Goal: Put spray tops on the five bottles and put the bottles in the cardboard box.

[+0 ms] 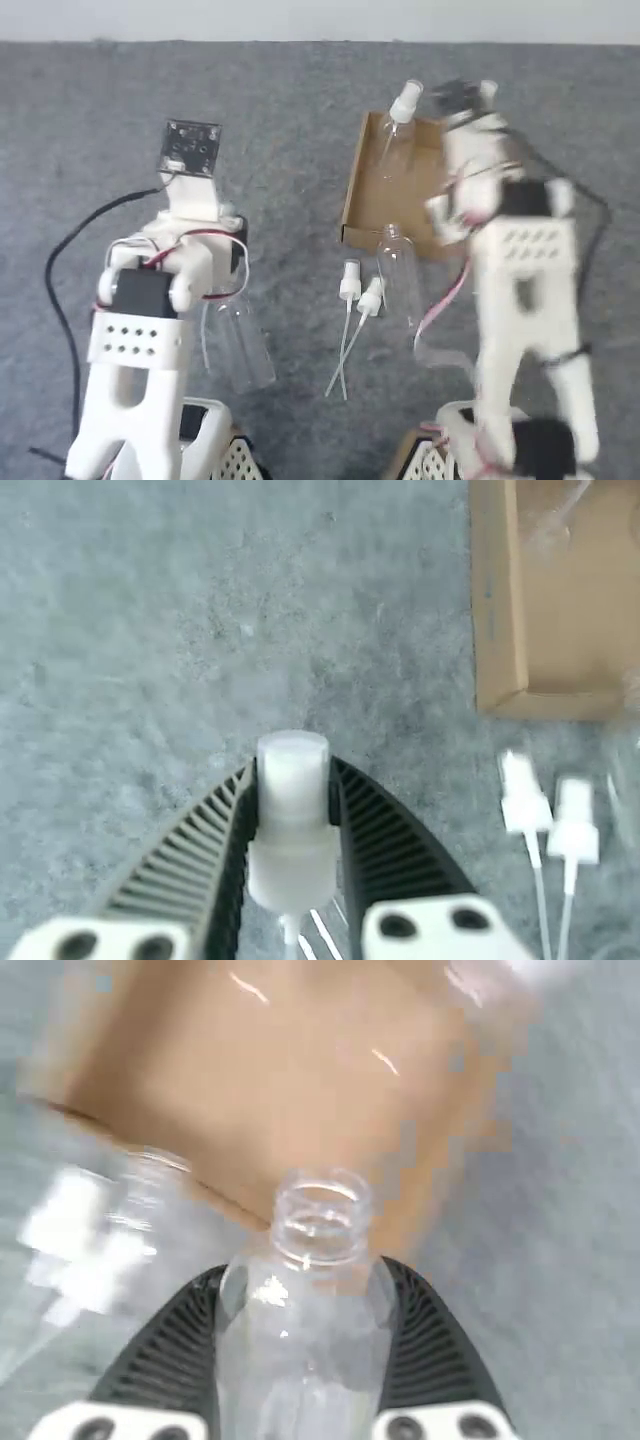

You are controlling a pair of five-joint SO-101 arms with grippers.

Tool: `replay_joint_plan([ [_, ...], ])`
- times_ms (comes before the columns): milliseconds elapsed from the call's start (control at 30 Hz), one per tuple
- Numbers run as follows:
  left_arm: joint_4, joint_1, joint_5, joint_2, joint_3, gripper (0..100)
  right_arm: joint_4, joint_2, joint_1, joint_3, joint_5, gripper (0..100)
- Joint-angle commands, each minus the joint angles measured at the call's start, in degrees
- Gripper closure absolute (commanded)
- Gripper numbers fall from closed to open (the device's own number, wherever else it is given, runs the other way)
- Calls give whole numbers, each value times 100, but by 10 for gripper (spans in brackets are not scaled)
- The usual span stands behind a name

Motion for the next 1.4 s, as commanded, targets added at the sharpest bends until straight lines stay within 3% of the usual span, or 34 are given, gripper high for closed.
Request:
replay_joint_plan([
  [0,264,-299,9,-193,-989,967,-497,-1068,-1358,571,-545,992],
  [233,958,-633,334,-193,-2835,970,-2097,-1323,-2985,1890,-1099,992],
  [500,932,-633,1565,-193,-3749,970,-3037,-1367,-3407,2549,-1090,989],
  [733,607,-633,2259,-193,-3855,970,-3134,-1631,-4084,2831,-1134,991],
  [967,352,-624,2242,-149,-3846,970,-5051,-2466,-4629,4202,-1116,992],
  [1367,-193,-492,2215,-185,-2879,971,-5059,-2844,-4646,4396,-1116,992],
])
